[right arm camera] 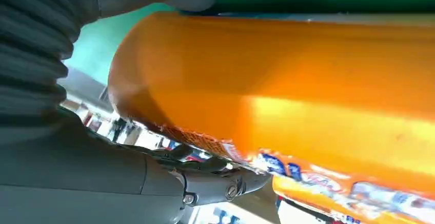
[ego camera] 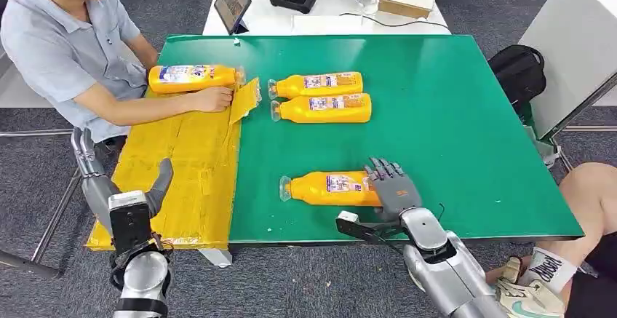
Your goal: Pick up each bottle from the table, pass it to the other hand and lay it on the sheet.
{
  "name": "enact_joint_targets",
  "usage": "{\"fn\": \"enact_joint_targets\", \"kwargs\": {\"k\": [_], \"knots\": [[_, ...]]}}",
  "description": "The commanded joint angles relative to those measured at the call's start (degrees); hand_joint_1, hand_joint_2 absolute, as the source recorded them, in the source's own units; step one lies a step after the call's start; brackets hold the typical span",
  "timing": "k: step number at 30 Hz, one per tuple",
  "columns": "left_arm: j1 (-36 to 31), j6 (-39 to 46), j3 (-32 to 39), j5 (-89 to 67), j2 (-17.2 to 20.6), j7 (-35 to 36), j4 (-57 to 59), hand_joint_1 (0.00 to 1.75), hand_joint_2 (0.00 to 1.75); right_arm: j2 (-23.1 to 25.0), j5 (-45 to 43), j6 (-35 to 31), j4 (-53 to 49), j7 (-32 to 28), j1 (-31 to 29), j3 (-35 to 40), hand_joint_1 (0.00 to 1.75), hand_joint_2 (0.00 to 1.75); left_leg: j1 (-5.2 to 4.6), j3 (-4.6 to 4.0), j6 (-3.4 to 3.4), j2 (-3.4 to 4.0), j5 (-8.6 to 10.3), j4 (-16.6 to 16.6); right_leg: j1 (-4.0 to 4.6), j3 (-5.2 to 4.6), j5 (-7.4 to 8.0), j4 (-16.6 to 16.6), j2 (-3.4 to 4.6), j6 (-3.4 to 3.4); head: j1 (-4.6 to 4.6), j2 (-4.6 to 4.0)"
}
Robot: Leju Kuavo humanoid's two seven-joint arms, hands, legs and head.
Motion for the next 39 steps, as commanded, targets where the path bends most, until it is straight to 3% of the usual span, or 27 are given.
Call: {"fn": "enact_joint_targets", "kwargs": {"k": [1, 2, 3, 8, 9, 10, 15, 31, 32, 33, 35, 38, 39], "knots": [[-1.97, -0.04, -1.8, 0.27, 2.23, 0.47, 4.22, 0.0, 1.75, 1.67, 0.81, -1.11, 10.86, 1.03, 0.01, -0.44, 0.02, 1.75, 0.08, 0.3, 0.02, -0.01, -0.01, -0.12, 0.11, 0.33, 0.01, -0.17, -0.1, -0.18, 0.0, 0.0], [-1.98, -0.04, -1.95, 0.26, 2.37, 0.48, 4.24, 0.0, 1.75, 1.48, 0.34, -0.58, 10.94, 0.34, -0.03, -0.44, 0.44, 1.75, 0.11, 0.39, 0.03, -0.04, -0.02, -0.15, 0.16, 0.44, 0.01, -0.22, -0.15, -0.27, 0.02, 0.0], [-2.18, -0.04, -1.83, 0.41, 2.42, 0.55, 4.52, 0.0, 1.75, 1.21, -0.17, -0.21, 11.14, -0.22, -0.13, -0.64, 1.59, 1.75, 0.07, 0.37, 0.0, -0.06, -0.04, -0.1, 0.11, 0.38, 0.01, -0.15, -0.13, -0.18, 0.0, 0.0], [-2.39, -0.04, -1.79, 0.52, 2.48, 0.5, 4.85, 0.0, 1.75, 1.24, -0.57, -0.32, 11.3, -0.71, -0.17, -0.79, 1.62, 1.75, 0.05, 0.46, -0.06, -0.09, -0.06, -0.08, 0.08, 0.4, 0.04, -0.14, -0.12, -0.19, 0.0, 0.0], [-2.76, -0.04, -1.62, 1.05, 2.48, 0.2, 5.5, 0.0, 1.75, 1.85, -1.92, -0.67, 12.0, -1.62, -0.2, -1.48, 1.62, 1.75, 0.08, 0.5, -0.05, -0.16, -0.02, -0.13, 0.12, 0.47, 0.06, -0.21, -0.22, -0.25, 0.04, 0.0], [-2.94, -0.04, -1.7, 1.38, 2.55, -0.07, 5.93, 0.0, 1.75, 2.09, -2.73, -0.54, 12.79, -2.41, -0.29, -1.58, 1.75, 1.75, 0.05, 0.54, -0.03, -0.13, -0.02, -0.09, 0.08, 0.44, 0.02, -0.15, -0.17, -0.21, 0.02, 0.0], [-3.92, -0.04, -2.84, 3.4, 2.88, -1.51, 7.85, 0.0, 1.75, 3.05, -12.89, -0.46, 15.37, -9.66, 0.62, -4.29, 1.75, 1.75, 0.1, 0.66, -0.01, -0.19, -0.01, -0.15, 0.14, 0.69, 0.01, -0.22, -0.24, -0.25, 0.04, 0.0], [-4.46, -0.04, -3.31, 4.83, 3.17, -1.98, 8.0, 0.0, 1.75, 2.41, -14.61, -0.18, 17.61, -10.49, 1.82, -2.95, 1.75, 1.75, 0.14, 0.77, -0.05, -0.19, -0.07, -0.15, 0.18, 0.77, 0.0, -0.25, -0.25, -0.27, 0.0, 0.0], [-3.24, -0.57, -4.83, 10.95, 3.61, -3.84, 4.62, 0.0, 1.75, 6.52, -31.2, -2.45, 4.63, -23.66, 6.96, -9.51, 1.75, 1.75, 0.13, 0.77, -0.07, -0.19, -0.08, -0.11, 0.16, 0.76, -0.02, -0.21, -0.23, -0.21, 0.02, 0.0], [-2.19, -4.67, -5.72, 16.19, 3.51, -2.8, 2.61, 0.0, 1.75, 9.04, -36.11, -3.3, -3.38, -25.86, 8.78, -11.11, 1.75, 1.75, 0.13, 0.81, -0.07, -0.26, -0.06, -0.14, 0.16, 0.79, -0.03, -0.25, -0.31, -0.22, 0.02, 0.0], [-1.47, -8.82, -6.39, 20.58, 3.16, -1.42, 1.57, 0.0, 1.75, 10.75, -38.53, -4.56, -9.01, -26.72, 9.7, -11.55, 1.75, 1.75, 0.16, 0.95, -0.07, -0.22, -0.19, -0.14, 0.21, 0.41, -0.15, -0.27, -0.28, -0.27, 0.04, 0.0], [-0.6, -13.25, -8.3, 26.16, 2.09, 0.47, 2.03, 0.0, 1.75, 12.76, -41.42, -7.07, -16.46, -27.15, 10.25, -10.99, 1.69, 1.75, 0.02, 0.65, -0.06, 0.13, -0.27, 0.02, 0.05, 0.61, -0.12, 0.09, 0.12, -0.21, -0.02, 0.0], [-0.43, -14.7, -8.83, 27.68, 2.1, 1.13, 2.34, 0.0, 1.75, 13.07, -42.58, -7.5, -17.18, -28.04, 10.34, -11.06, 1.75, 1.75, 0.06, 0.57, -0.08, 0.16, -0.32, 0.07, 0.1, 0.49, -0.17, 0.16, 0.15, -0.29, 0.0, 0.0]]}}
